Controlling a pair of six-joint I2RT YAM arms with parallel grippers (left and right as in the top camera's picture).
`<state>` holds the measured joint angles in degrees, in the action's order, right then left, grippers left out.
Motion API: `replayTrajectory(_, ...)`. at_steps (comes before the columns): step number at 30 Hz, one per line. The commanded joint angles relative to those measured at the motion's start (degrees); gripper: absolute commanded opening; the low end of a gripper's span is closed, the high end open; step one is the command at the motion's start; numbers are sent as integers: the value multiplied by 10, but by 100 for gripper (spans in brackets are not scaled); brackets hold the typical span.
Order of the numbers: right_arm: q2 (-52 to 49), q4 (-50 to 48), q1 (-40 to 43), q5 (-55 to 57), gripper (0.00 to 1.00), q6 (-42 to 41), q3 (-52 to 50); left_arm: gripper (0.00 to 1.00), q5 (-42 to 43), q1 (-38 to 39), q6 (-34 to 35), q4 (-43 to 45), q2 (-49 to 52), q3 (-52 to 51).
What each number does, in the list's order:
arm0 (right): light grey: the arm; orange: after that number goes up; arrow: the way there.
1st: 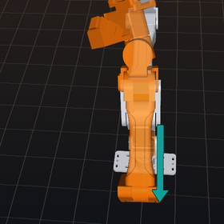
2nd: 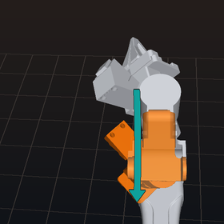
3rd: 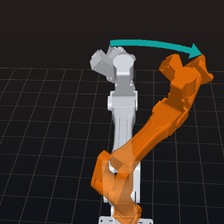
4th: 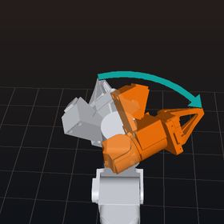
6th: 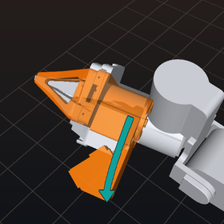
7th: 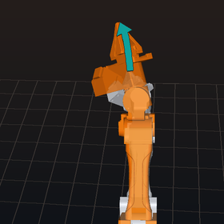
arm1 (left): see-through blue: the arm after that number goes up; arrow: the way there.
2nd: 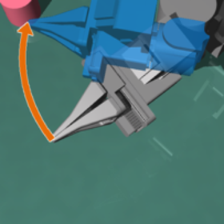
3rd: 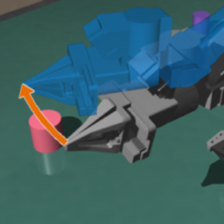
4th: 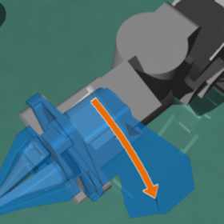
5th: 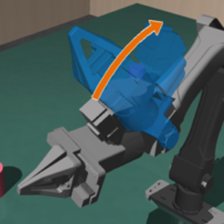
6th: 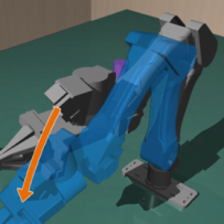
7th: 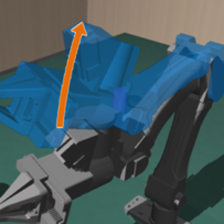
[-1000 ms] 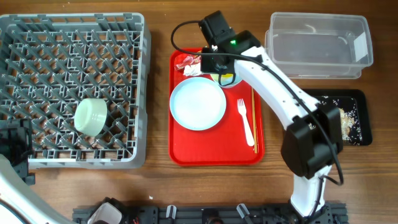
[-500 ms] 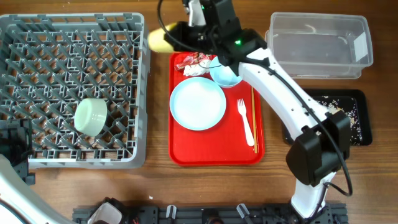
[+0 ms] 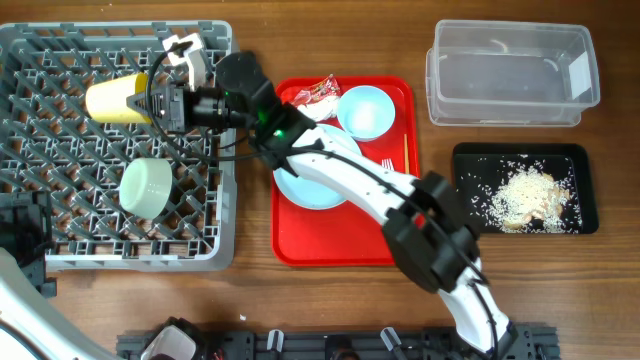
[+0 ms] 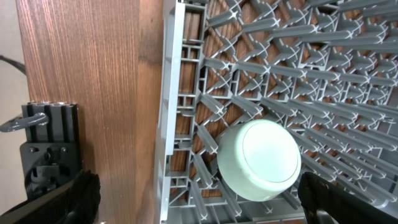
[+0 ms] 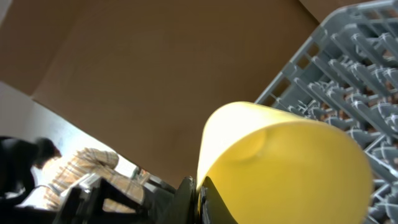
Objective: Sort waste into correct bins and load items into the dishwasher rack
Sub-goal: 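Carry the yellow cup with the right gripper into the dish rack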
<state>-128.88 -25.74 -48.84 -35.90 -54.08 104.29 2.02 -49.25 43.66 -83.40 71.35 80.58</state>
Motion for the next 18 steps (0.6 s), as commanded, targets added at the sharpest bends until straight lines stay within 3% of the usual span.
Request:
replayTrajectory(1,-54,-43,-1,-2,4,-84,5,100,-1,-3,5,0,-1,-1)
replayTrajectory(8,-103,-82,-3,0,4,-120,5,100,-1,-3,5,0,-1,-1)
replayTrajectory(16,-131,-51,-2,-2,4,-144,5,100,-1,-3,5,0,-1,-1)
replayTrajectory(18,-131,-50,0,-3,10,-143,5,100,-1,-3,5,0,-1,-1)
